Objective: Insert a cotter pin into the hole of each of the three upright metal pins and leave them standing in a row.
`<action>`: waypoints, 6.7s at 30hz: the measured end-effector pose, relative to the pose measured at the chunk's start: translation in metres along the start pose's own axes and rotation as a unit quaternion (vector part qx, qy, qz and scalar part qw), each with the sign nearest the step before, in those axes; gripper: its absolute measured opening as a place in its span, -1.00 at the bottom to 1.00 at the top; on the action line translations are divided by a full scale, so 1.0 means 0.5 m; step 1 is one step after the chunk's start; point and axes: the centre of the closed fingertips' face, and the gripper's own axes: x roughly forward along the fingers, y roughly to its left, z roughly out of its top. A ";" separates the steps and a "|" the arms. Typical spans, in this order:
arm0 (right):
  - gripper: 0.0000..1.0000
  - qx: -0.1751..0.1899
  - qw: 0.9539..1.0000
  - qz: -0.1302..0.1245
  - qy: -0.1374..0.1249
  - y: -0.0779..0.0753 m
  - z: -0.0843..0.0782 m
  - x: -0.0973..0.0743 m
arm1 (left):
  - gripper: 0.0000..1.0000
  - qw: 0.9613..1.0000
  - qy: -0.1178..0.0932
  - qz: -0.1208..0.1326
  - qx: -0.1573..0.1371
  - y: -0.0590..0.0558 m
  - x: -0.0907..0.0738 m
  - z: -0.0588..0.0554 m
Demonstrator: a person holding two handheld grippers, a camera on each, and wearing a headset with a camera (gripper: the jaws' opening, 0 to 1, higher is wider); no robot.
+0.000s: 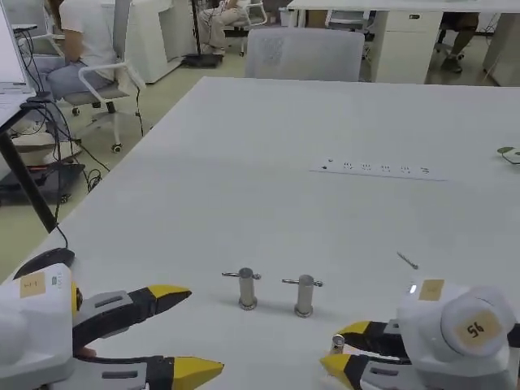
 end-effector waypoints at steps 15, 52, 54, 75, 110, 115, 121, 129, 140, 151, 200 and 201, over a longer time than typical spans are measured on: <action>-0.38 0.010 1.000 0.009 0.006 -0.010 -0.024 -0.046 | 0.23 1.000 -0.001 -0.008 0.003 -0.007 0.013 0.005; -0.57 0.052 0.988 -0.128 0.065 -0.353 -0.036 -0.105 | 0.21 1.000 -0.008 -0.019 -0.004 -0.020 0.031 0.008; -0.58 0.052 0.987 -0.131 0.074 -0.365 -0.037 -0.099 | 0.20 1.000 -0.008 -0.018 -0.005 -0.019 0.029 0.007; -0.69 0.060 0.982 -0.121 0.132 -0.430 -0.064 -0.043 | 0.19 1.000 -0.004 -0.003 -0.010 -0.009 0.007 -0.001; -0.92 -0.003 0.980 -0.101 0.168 -0.424 -0.076 -0.023 | 0.18 1.000 -0.002 0.001 -0.008 0.000 -0.002 0.008; -0.95 -0.013 0.981 -0.097 0.170 -0.424 -0.078 -0.025 | 0.18 1.000 -0.003 0.000 -0.008 -0.001 0.000 0.009; -0.96 -0.017 0.981 -0.095 0.168 -0.425 -0.080 -0.032 | 0.18 1.000 -0.003 -0.002 -0.007 -0.003 0.003 0.011; -0.97 -0.023 0.982 -0.092 0.166 -0.419 -0.077 -0.042 | 0.17 1.000 -0.004 -0.006 -0.005 -0.005 0.007 0.014; -0.97 -0.053 0.983 -0.076 0.157 -0.377 -0.058 -0.067 | 0.16 1.000 -0.008 -0.017 0.004 -0.019 0.021 0.032; -0.97 -0.070 0.987 -0.052 0.134 -0.317 -0.006 -0.107 | 0.15 0.999 -0.015 -0.032 0.018 -0.039 0.040 0.057; -0.97 -0.191 0.966 0.119 0.127 0.032 0.109 -0.144 | -0.20 0.990 -0.019 -0.121 0.070 -0.144 0.142 0.124; -0.97 -0.194 0.965 0.120 0.128 0.034 0.109 -0.143 | -0.23 0.990 -0.019 -0.123 0.071 -0.147 0.144 0.125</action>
